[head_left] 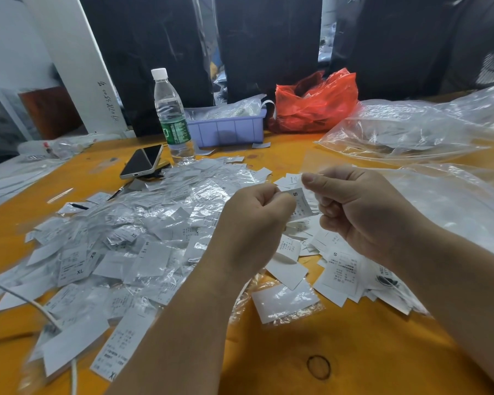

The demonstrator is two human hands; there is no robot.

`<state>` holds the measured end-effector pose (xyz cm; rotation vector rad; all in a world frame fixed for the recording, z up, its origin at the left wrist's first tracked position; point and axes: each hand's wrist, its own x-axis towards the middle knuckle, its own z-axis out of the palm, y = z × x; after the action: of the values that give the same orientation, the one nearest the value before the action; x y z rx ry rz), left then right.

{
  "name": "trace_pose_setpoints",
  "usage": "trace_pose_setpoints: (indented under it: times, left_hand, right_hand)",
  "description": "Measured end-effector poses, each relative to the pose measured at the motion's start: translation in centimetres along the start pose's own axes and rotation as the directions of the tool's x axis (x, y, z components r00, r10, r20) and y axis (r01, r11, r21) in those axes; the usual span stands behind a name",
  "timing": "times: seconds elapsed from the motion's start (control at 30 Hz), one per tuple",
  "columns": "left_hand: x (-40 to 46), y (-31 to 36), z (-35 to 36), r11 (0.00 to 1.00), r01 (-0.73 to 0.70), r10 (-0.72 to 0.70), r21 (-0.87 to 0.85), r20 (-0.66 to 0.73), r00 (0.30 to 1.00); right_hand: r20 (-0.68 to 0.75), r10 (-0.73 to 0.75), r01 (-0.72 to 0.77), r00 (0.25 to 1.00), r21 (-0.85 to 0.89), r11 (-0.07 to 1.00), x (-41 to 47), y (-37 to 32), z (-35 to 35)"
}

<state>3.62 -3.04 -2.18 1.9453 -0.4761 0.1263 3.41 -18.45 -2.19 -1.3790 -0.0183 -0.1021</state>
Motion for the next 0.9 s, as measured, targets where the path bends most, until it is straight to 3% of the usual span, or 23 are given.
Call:
trace_pose_setpoints:
  times: [0.6,0.9]
  left_hand:
    - [0.41,-0.81,0.02,0.965,0.091,-0.081,-0.248,0.052,0.995]
    - [0.13,-0.56,0.58,0.962,0.128,-0.117,-0.242,0.058,0.991]
  right_hand:
    - [0.053,0.033,-0.034,0.998,0.002,0.999,0.02,0.27,-0.01]
    - [0.066,0.05,-0.049,0.997,-0.023,0.999,-0.17,0.39,0.3]
